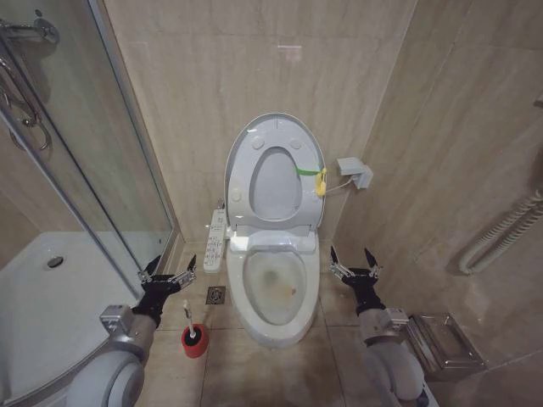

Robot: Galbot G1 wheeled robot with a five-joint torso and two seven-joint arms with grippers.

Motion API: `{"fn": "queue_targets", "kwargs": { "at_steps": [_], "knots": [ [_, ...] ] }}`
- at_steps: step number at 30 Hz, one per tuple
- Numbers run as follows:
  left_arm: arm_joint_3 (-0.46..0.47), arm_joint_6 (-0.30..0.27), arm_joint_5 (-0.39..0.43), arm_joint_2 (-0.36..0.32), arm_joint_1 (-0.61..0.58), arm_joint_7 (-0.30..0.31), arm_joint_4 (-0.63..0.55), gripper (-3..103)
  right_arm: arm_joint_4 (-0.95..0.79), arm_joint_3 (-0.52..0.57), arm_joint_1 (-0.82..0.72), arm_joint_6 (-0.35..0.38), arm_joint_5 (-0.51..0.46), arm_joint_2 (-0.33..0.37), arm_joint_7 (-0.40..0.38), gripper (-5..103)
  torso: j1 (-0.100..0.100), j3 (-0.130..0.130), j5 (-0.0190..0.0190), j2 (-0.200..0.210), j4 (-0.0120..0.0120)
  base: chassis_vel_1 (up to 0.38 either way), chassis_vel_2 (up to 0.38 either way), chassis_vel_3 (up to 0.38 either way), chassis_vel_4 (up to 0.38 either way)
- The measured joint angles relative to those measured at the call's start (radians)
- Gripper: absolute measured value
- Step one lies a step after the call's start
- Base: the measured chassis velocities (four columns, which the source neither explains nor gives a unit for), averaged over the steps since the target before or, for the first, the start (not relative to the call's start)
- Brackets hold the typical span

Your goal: Open the toilet lid, clean the toilet bowl with a toilet brush, close the toilet lid, and flush.

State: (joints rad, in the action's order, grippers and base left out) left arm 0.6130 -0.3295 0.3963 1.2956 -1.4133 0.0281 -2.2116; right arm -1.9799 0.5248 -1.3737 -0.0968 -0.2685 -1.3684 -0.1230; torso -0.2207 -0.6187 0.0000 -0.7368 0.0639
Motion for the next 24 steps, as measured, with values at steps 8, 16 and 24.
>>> {"fn": "queue_targets", "kwargs": {
  "at_steps": [8, 16, 24],
  "knots": [
    [0.008, 0.017, -0.008, -0.001, -0.031, 0.001, -0.077, 100, 0.0, 0.0, 0.0, 0.0, 0.0, 0.0, 0.0, 100, 0.0, 0.0, -0.0001, 0.0, 0.0001, 0.0, 0.0, 0.0, 0.0],
    [0.041, 0.125, -0.092, 0.013, -0.179, 0.024, -0.293, 100, 0.0, 0.0, 0.0, 0.0, 0.0, 0.0, 0.0, 100, 0.0, 0.0, 0.0, 0.0, -0.0002, 0.0, 0.0, 0.0, 0.0],
    [0.026, 0.359, -0.121, 0.027, -0.197, 0.028, -0.135, 100, 0.0, 0.0, 0.0, 0.0, 0.0, 0.0, 0.0, 100, 0.0, 0.0, 0.0001, 0.0, 0.0002, 0.0, 0.0, 0.0, 0.0]
  ]
}}
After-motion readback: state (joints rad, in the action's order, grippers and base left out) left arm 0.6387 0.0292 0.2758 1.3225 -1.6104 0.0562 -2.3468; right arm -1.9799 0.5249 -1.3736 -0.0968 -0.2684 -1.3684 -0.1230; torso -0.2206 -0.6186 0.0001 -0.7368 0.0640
